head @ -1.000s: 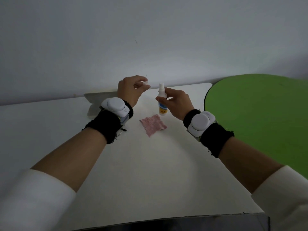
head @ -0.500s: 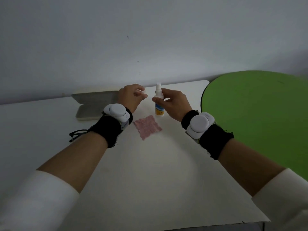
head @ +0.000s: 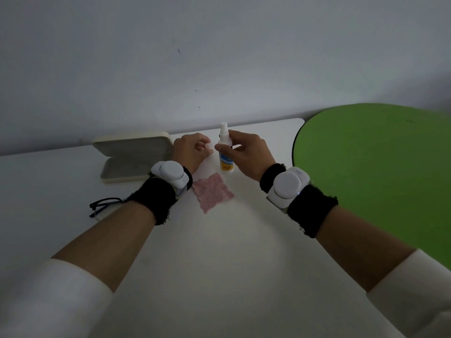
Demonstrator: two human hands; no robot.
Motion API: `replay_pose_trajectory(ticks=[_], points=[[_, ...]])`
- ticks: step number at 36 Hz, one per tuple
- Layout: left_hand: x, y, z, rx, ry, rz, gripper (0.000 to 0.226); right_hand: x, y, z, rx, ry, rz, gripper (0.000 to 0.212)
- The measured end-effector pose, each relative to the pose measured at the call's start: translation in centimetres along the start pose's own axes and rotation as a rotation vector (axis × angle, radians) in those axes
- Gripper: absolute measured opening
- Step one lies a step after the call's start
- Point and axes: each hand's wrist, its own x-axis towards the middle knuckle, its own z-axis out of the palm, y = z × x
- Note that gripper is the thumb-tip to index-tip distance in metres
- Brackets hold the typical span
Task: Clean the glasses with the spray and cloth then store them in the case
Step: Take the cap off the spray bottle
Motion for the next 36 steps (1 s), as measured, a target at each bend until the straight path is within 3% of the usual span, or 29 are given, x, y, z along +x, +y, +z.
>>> replay_pose_trajectory(ticks=[19, 36], points=[[0.4, -0.7, -0.4, 0.019, -0.038, 0.011, 0.037, -0.1, -0.7, -0.2, -0.028, 0.004, -0.023, 0.030], [-3.4, -1.2, -4.6, -0.042, 0.038, 0.011, 0.025, -2.5, -3.2, 0.5, -0.103, -0.009, -0.071, 0.025]])
